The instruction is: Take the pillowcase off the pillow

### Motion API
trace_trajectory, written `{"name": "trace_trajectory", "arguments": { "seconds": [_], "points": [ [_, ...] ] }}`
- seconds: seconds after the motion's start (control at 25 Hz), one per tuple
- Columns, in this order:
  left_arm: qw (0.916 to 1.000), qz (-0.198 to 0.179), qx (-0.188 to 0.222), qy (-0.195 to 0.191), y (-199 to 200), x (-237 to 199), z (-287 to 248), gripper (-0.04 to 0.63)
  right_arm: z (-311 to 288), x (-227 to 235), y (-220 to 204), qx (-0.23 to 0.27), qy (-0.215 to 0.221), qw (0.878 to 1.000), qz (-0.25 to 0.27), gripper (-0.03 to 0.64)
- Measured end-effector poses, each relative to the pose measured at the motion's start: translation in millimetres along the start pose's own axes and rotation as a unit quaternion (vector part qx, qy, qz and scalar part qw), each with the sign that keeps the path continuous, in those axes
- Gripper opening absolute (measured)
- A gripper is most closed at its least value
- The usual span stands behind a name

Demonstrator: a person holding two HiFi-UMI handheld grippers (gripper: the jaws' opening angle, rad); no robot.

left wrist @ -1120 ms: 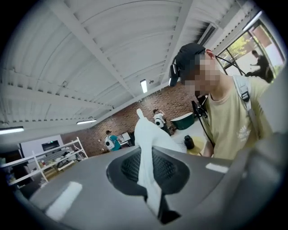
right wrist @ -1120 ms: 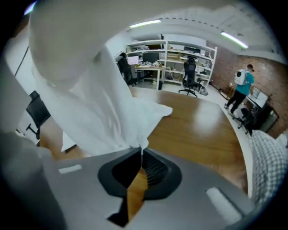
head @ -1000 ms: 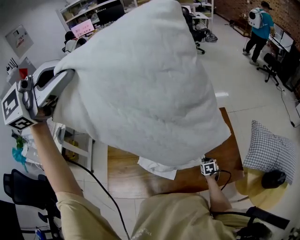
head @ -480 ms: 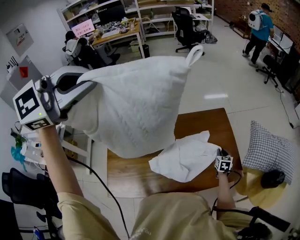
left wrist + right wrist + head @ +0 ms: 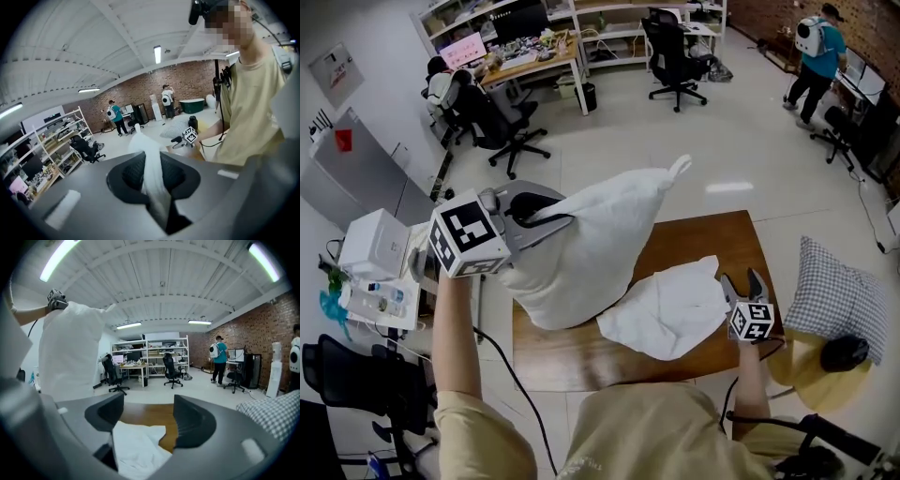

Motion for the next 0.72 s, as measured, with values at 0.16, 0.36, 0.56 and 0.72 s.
{"name": "trace_trajectory", "arguments": {
  "seconds": [0.16, 0.36, 0.56, 0.72],
  "points": [
    [0.9945, 0.063, 0.084, -0.003, 9.0, 4.0, -22.4, 0.197, 17.8, -10.9, 65.6, 0.083, 0.004, 0.996, -0.035, 0.330],
    [0.9690, 0.080, 0.230, 0.044, 36.9, 4.7, -15.6, 0.210, 66.8, -24.0, 155.0, 0.184, 0.030, 0.982, -0.025, 0.328],
    [0.9758, 0.048, 0.183, 0.109, 15.5, 18.6, -42.6, 0.327, 106.3, -63.5, 214.5, 0.228, 0.070, 0.971, 0.032, 0.328],
    [0.9696, 0.078, 0.177, 0.150, -16.0, 36.1, -63.5, 0.359, 109.9, -97.3, 232.8, 0.246, 0.115, 0.961, 0.046, 0.330]
  ]
}}
Point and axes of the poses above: the fingertips, and each gripper's own axes: z backward along the fingers, x to its right, y out of its top, the point moved 9 cm from there along z, backward along the fingers, and after that the axes turned 9 degrees about -z, right-handed, at the moved point
